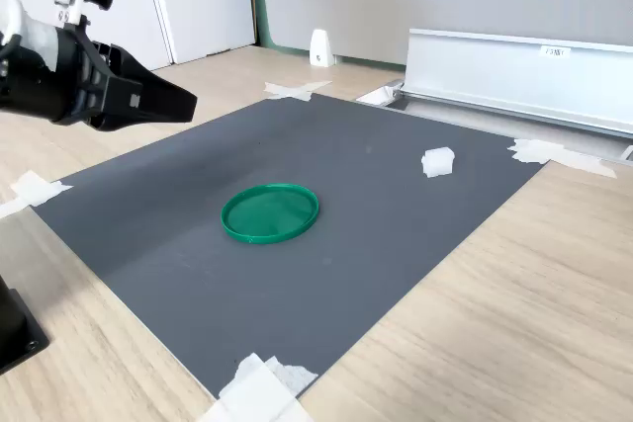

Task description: Grasp a white terminal and put it on the green lid.

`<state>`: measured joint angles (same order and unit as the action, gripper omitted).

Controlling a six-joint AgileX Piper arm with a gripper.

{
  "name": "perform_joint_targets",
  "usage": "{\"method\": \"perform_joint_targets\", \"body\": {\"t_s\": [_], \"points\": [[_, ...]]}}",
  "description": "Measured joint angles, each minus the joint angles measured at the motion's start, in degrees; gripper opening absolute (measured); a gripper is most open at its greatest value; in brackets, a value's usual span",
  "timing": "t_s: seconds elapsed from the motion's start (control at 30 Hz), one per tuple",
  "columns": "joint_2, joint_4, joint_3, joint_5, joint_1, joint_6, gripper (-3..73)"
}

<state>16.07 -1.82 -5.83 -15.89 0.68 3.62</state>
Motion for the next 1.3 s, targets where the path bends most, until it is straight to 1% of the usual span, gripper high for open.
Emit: {"method": "perform_joint_targets", "body": {"t_s": [1.3], "points": [[0.0, 0.0, 0.0, 1.1, 0.0, 0.1, -0.8]]}}
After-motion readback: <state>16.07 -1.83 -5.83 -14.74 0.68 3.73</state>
